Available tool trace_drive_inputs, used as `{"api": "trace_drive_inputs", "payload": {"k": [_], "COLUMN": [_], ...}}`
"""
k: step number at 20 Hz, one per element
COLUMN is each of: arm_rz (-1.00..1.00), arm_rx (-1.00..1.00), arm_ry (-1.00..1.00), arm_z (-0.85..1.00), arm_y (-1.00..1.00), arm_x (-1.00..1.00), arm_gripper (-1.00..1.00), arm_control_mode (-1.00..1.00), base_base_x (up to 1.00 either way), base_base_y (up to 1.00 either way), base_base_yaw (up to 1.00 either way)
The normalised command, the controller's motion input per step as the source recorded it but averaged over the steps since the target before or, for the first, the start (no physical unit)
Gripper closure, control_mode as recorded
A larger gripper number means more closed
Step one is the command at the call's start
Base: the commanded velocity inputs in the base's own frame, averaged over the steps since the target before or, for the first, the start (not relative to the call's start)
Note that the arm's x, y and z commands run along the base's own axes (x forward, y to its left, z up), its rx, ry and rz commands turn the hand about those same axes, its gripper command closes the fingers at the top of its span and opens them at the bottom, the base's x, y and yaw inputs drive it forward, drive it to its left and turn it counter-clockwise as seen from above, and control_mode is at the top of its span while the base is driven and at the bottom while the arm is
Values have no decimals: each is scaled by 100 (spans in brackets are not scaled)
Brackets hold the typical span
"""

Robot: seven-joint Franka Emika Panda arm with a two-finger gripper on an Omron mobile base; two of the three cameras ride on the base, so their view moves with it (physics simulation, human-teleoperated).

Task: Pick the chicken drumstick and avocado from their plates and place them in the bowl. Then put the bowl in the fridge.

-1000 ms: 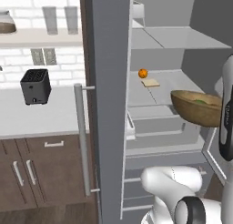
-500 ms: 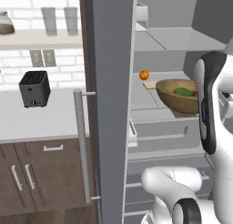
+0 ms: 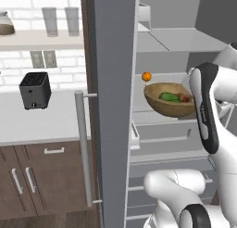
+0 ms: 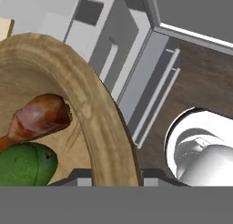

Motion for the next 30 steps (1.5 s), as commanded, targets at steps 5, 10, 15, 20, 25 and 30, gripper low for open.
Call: {"api": "trace_drive_inputs", "payload": {"k": [5,10,15,20,25,30], "arm_rz": [2,1,0,0,2,1], "arm_rx": [-1,2,0,0,1,1], "arm_ry": [-9,-2,2,-1,0,0], "arm_z": [-49,-18,-17,-20,-38,-30], "arm_y": [5,0,15,19,0,0], "arm_x": [74,79,90,69,37,43], "arm_gripper": [100,100,100,100,100,100], "arm_control_mode": [-100,-100,-100,-100,-100,-100], "base_base_x": [0,0,0,0,0,0], "base_base_y": [0,0,0,0,0,0], "base_base_yaw": [0,0,0,0,0,0]}}
